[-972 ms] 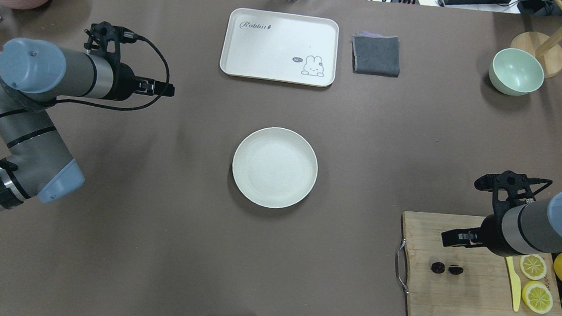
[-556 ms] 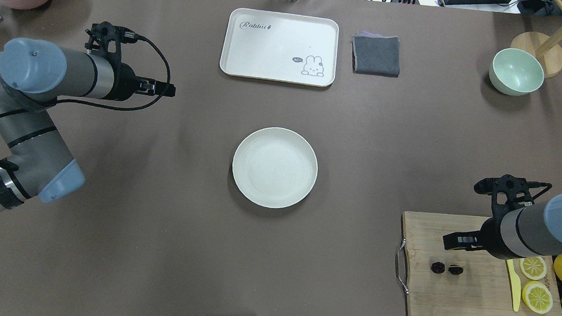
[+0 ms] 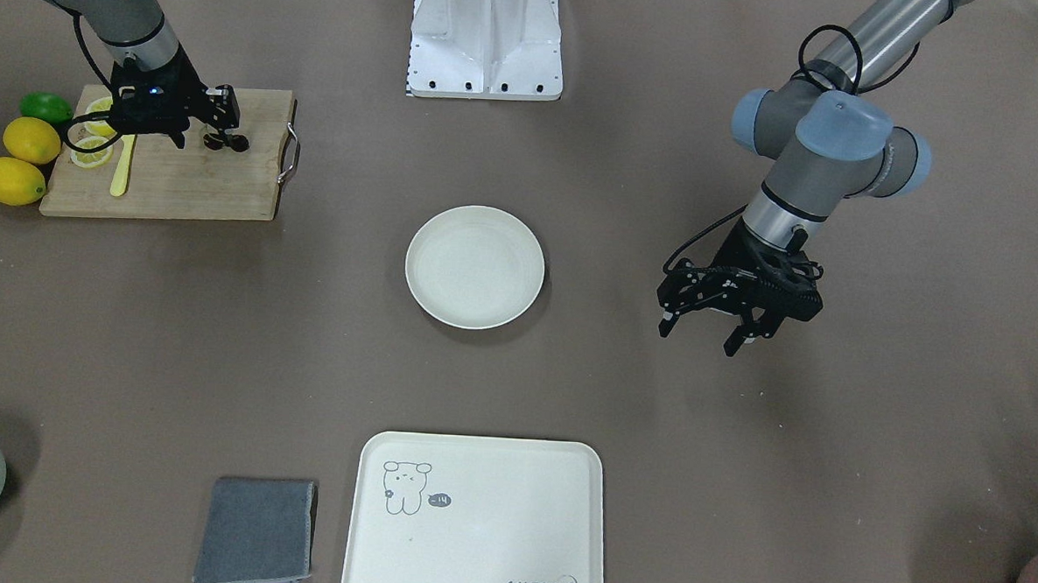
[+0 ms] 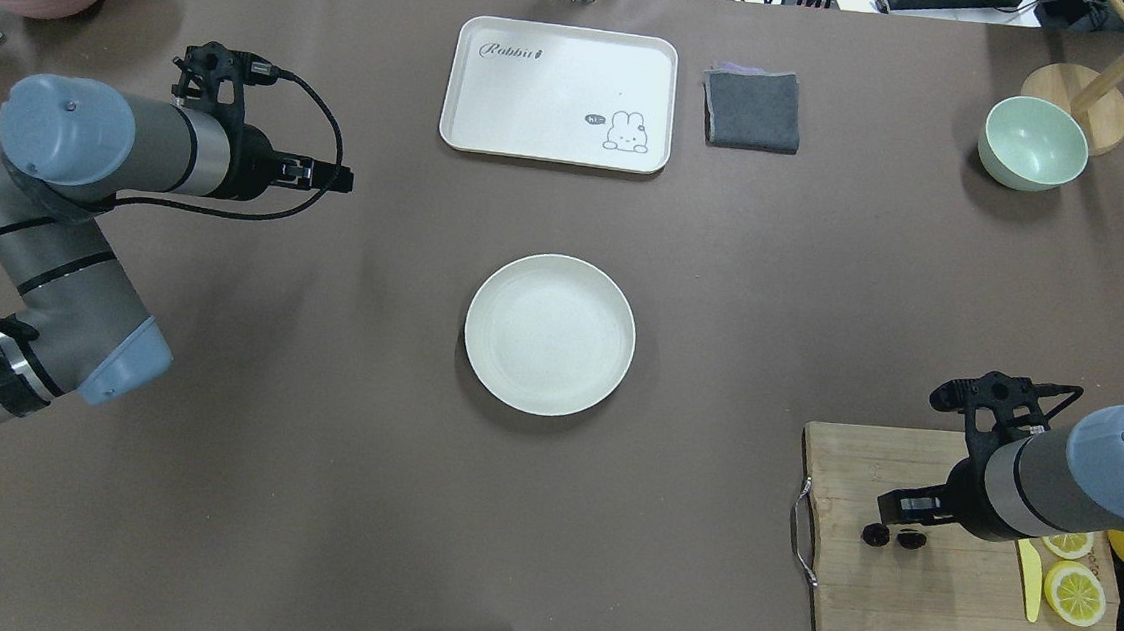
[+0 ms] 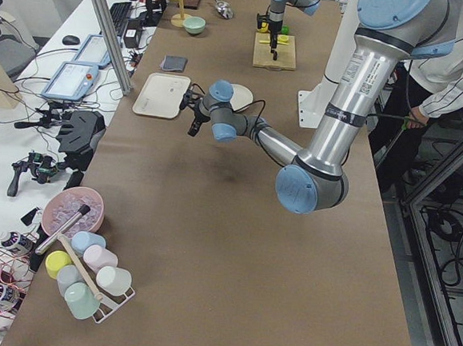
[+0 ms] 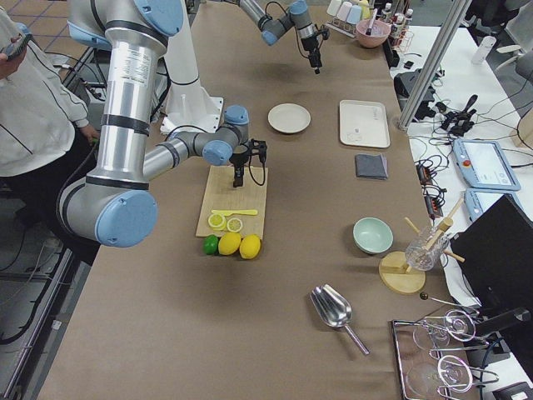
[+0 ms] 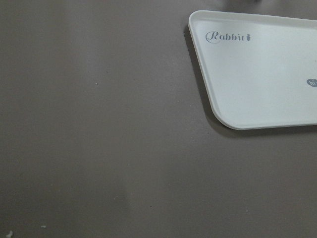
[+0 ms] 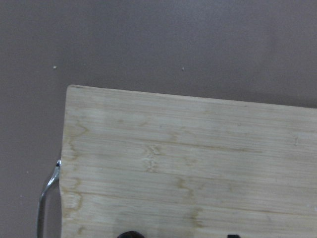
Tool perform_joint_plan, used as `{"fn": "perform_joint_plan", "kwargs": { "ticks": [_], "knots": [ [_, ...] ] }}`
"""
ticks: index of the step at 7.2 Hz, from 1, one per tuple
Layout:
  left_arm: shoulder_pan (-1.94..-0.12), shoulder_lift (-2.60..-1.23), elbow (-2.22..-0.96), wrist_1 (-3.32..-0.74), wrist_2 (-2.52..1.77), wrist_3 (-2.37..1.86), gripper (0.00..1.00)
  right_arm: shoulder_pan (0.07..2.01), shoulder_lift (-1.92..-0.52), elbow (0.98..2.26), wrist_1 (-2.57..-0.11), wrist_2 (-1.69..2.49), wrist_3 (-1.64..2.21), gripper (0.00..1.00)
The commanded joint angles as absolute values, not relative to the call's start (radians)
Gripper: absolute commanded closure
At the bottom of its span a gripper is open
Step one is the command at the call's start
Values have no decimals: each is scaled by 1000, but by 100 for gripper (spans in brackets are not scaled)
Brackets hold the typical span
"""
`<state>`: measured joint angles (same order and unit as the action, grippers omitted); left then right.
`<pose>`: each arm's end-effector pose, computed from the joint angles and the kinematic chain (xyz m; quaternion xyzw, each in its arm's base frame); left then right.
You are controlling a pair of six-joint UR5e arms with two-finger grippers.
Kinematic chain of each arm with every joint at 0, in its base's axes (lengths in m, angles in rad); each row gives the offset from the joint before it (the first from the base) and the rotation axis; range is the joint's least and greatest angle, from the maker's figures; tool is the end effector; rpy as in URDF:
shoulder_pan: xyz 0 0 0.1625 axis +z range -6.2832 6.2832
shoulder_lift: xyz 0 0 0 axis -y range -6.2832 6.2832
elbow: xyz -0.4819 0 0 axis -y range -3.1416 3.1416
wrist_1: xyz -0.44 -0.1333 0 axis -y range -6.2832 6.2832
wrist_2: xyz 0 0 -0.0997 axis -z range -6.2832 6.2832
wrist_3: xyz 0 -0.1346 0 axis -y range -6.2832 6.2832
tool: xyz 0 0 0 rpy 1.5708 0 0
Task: Place red cherry on plate
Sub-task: 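Lower the right gripper onto the dark cherries on the cutting board and grasp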
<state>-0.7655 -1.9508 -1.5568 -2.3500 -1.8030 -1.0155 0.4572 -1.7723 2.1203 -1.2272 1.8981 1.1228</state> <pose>0.4699 -0.5935 0.4158 0.2532 0.4847 -0.0252 0.8368 -0.3867 -0.2906 0.5192 0.0084 -0.3678 -0.0509 0.9285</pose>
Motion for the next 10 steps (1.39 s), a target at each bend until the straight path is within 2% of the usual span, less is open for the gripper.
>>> {"fn": "perform_joint_plan", "kwargs": {
  "ticks": [1,2,4,7,10],
  "knots": [
    [-764,-1953,-1555,-2349,-1802,-1015,2,449,-1792,2123,-1227,1898,1124,47],
    [-764,-1954,-1557,-2349,-1802,-1015,2,448,-1802,2128,-1227,1899,1124,63],
    [-767,-1951,-1557,-2350,-1804,-1014,2,434,-1804,2134,-1227,1899,1124,100],
    [-769,-1947,-1557,-2350,-1804,-1015,2,423,-1804,2148,-1227,1896,1124,100],
    [-800,-1948,-1559,-2349,-1846,-1014,2,488,-1784,2220,-1227,1925,1123,100]
  ]
}}
